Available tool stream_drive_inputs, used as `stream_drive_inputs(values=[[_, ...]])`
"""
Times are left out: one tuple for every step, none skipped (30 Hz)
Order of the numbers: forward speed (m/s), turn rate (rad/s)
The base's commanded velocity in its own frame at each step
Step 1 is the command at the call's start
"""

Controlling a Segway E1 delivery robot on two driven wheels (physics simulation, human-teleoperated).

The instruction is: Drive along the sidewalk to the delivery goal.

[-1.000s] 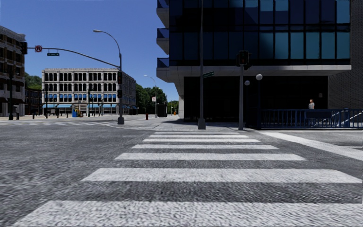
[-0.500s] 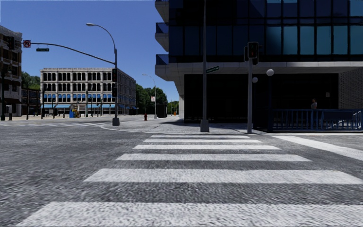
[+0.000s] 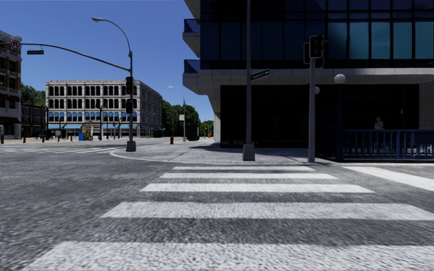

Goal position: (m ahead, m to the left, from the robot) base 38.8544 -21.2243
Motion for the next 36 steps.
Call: stream_drive_inputs(values=[[2.0, 0.0], [2.0, 0.0], [2.0, 0.0], [2.0, 0.0], [2.0, 0.0], [2.0, 0.0], [2.0, 0.0], [2.0, 0.0], [2.0, 0.0], [2.0, 0.0], [2.0, 0.0], [2.0, 0.0], [2.0, 0.0], [2.0, 0.0], [2.0, 0.03], [2.0, 0.06], [2.0, 0.1], [2.0, 0.1], [2.0, 0.11], [2.0, 0.12], [2.0, 0.13], [2.0, 0.14], [2.0, 0.14], [2.0, 0.18], [2.0, 0.22], [2.0, 0.23], [2.0, 0.23], [2.0, 0.14], [2.0, 0.04], [2.0, 0.0], [2.0, 0.0], [2.0, 0.0], [2.0, 0.0], [2.0, 0.0], [2.0, 0.0], [2.0, 0.0]])
